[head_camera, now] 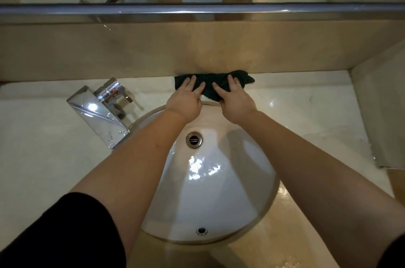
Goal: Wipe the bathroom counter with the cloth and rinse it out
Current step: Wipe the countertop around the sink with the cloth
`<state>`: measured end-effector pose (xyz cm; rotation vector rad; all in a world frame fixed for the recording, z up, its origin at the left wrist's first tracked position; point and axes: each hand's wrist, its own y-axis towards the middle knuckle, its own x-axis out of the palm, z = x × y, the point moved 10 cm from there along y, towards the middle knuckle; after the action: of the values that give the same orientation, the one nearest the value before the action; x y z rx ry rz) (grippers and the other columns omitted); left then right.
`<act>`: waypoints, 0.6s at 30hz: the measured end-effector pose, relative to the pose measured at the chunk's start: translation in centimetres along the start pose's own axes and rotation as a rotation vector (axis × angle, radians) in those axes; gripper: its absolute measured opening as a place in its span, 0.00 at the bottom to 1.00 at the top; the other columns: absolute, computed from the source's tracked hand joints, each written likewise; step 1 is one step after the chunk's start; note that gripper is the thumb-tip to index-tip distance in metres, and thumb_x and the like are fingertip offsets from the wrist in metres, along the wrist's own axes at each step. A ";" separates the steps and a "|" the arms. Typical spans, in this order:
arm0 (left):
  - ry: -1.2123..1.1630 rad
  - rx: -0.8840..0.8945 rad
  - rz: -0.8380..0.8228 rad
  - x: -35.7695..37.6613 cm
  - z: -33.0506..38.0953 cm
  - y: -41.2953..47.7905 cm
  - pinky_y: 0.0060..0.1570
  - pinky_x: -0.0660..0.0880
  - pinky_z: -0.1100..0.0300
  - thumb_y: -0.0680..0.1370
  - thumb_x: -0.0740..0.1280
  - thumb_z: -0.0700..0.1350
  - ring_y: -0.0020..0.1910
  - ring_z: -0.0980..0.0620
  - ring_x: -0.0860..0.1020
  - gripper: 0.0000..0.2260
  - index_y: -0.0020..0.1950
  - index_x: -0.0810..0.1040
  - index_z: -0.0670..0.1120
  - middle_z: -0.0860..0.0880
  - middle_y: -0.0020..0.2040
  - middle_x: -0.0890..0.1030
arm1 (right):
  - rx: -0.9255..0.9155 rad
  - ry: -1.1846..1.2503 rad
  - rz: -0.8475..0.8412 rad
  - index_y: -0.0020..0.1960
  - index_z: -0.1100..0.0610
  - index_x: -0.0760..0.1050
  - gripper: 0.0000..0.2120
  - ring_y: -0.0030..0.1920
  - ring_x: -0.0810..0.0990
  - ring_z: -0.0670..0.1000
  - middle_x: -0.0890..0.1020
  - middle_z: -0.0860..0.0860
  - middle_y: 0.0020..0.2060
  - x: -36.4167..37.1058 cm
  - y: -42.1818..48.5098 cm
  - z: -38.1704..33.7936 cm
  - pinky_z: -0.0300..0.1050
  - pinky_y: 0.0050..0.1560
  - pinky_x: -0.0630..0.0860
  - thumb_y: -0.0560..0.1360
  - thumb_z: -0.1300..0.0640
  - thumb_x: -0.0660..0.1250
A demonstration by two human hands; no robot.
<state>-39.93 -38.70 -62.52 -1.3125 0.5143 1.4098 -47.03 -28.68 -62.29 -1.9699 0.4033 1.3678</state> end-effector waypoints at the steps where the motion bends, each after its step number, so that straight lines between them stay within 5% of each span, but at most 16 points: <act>1: 0.002 0.006 0.004 0.1 0.1 -0.1 0.75 0.51 0.54 0.82 0.53 0.46 0.78 0.47 0.47 0.24 0.78 0.51 0.50 0.44 0.79 0.48 | -0.004 -0.002 0.012 0.77 0.45 0.51 0.27 0.77 0.44 0.58 0.45 0.59 0.77 0.0 0.0 0.2 0.52 0.75 0.52 0.81 0.55 0.55; 18: 0.047 0.164 -0.091 2.5 7.8 -0.1 0.75 0.51 0.52 0.82 0.52 0.47 0.78 0.47 0.46 0.25 0.78 0.51 0.51 0.46 0.79 0.46 | 0.091 0.030 0.104 0.77 0.46 0.53 0.25 0.77 0.47 0.55 0.50 0.56 0.77 0.3 -5.5 6.7 0.50 0.75 0.56 0.82 0.57 0.54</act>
<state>-42.59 -30.99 -62.45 -1.2234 0.5823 1.2381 -48.27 -20.12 -61.93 -1.9202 0.5791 1.3608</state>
